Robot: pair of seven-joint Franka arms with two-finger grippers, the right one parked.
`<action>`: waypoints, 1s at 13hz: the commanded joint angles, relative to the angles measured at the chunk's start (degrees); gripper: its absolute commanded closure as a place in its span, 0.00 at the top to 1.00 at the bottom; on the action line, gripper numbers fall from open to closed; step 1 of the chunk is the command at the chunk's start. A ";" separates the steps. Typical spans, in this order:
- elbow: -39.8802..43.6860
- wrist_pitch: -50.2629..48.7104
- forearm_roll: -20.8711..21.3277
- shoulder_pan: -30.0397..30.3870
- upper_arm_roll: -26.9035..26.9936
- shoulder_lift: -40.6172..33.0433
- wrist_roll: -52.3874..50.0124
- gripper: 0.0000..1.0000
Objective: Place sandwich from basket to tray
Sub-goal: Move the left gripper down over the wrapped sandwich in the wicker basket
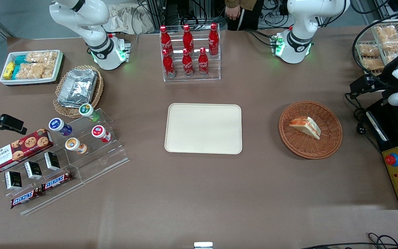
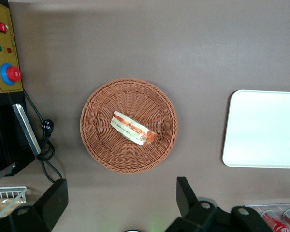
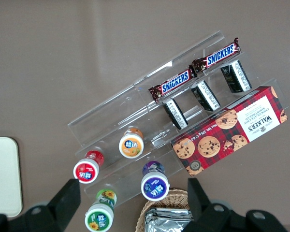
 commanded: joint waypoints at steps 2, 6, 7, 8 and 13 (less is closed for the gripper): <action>1.79 -0.31 -0.53 0.56 -0.26 0.65 -1.91 1.00; 0.40 1.34 -0.78 0.21 -0.79 2.50 -25.48 1.00; -3.09 3.88 -0.87 0.21 -0.79 1.37 -32.17 1.00; -7.91 6.52 -0.70 0.03 -0.79 -0.38 -37.54 1.00; -31.75 23.56 0.00 -0.05 -0.96 -7.69 -46.89 1.00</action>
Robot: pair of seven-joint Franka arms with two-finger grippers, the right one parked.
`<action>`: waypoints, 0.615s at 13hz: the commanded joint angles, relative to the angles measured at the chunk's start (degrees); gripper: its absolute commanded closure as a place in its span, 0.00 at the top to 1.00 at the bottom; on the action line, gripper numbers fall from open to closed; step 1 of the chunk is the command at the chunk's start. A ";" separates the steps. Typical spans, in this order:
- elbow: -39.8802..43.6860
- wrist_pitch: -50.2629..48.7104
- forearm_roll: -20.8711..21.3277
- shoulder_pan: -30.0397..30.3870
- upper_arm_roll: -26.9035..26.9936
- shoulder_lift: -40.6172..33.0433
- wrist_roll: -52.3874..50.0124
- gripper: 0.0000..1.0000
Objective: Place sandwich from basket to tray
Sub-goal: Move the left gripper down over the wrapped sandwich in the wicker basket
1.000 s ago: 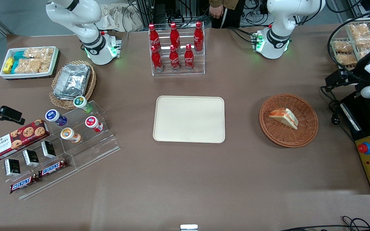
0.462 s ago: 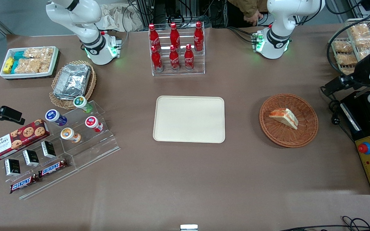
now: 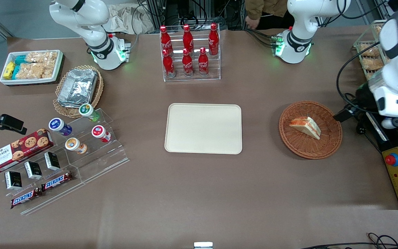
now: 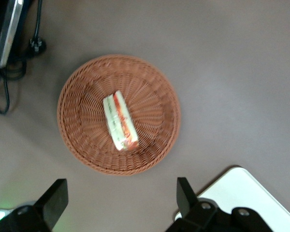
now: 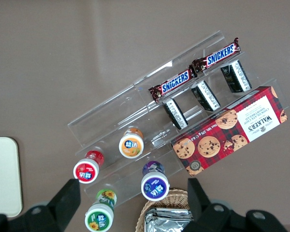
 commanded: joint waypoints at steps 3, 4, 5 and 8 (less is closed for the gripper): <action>-15.91 14.25 0.10 -0.10 -1.44 -3.81 -11.92 1.00; -16.88 15.92 0.10 -0.10 -1.53 -2.93 -13.67 1.00; -18.28 18.02 0.10 -0.10 -1.53 -2.31 -15.17 1.00; -24.95 27.76 0.10 -0.10 -1.45 -1.26 -17.29 1.00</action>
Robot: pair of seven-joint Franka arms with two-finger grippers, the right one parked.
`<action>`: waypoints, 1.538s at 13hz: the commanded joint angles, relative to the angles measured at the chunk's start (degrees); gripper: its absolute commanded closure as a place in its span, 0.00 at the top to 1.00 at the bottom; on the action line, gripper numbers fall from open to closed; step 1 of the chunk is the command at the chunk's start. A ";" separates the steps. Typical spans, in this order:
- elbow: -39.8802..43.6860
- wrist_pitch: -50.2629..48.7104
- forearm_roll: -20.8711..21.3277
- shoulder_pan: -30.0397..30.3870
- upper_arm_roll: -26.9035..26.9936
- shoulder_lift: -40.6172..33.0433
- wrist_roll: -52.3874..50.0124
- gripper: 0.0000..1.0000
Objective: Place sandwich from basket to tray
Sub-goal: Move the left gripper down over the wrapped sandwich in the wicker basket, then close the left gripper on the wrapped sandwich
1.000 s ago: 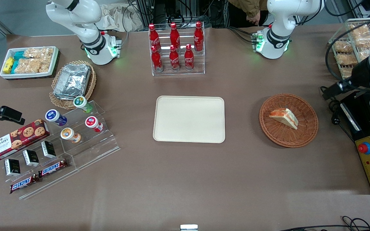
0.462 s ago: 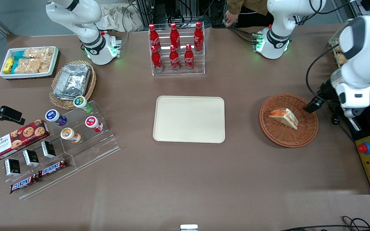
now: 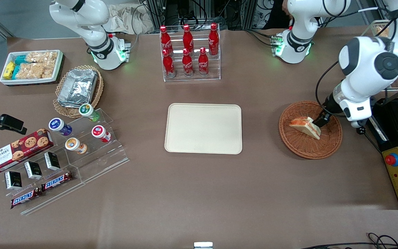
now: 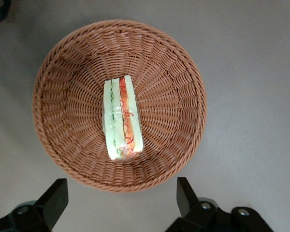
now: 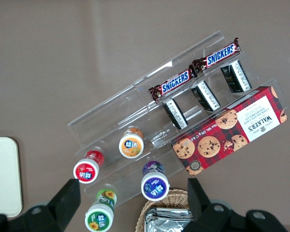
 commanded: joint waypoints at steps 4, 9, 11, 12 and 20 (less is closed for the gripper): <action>-11.92 18.68 0.01 -0.07 -0.07 2.83 -3.96 1.00; -15.62 30.73 -0.08 0.02 0.02 8.63 -6.16 1.00; -15.81 32.33 -0.08 0.02 0.02 10.04 -6.16 0.82; -15.81 32.33 -0.08 0.02 0.02 9.96 -6.16 0.23; -11.78 19.20 2.02 -0.15 -0.16 1.81 -1.61 0.00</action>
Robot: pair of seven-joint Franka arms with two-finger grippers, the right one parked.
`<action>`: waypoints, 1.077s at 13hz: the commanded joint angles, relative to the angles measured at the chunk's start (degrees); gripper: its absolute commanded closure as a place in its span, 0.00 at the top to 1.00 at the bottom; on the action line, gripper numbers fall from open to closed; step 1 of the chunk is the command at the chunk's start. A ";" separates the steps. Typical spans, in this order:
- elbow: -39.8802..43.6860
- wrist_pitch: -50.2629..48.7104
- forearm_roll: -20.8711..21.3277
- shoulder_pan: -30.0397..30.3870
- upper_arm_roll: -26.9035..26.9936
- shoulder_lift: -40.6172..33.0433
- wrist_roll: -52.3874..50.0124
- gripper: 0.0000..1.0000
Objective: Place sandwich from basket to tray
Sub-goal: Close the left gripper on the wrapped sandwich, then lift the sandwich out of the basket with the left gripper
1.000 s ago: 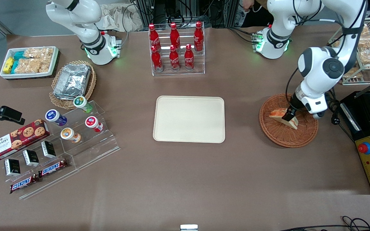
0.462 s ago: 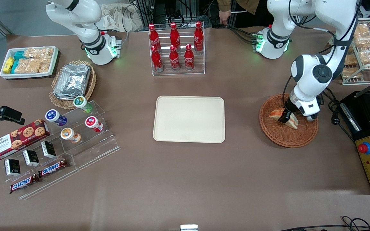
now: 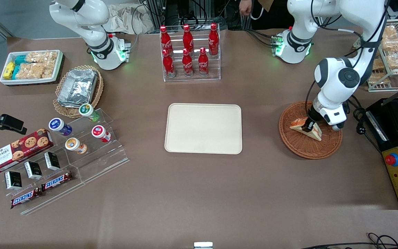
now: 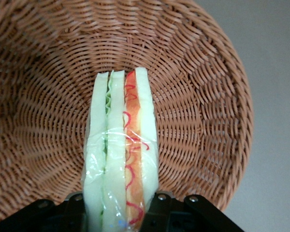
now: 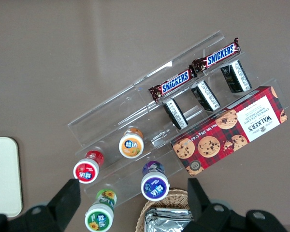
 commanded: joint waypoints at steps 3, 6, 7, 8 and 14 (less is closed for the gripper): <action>8.52 -20.34 2.03 -0.21 -2.39 -9.98 6.38 0.00; 22.98 -40.43 2.21 -0.21 -4.24 -11.32 12.62 0.00; 28.53 -46.51 2.13 -0.21 -5.29 -10.62 14.03 0.00; 32.15 -49.97 1.52 -0.21 -6.69 -10.35 16.65 0.00; 38.78 -56.42 -0.59 -0.38 -16.62 -10.26 26.43 0.00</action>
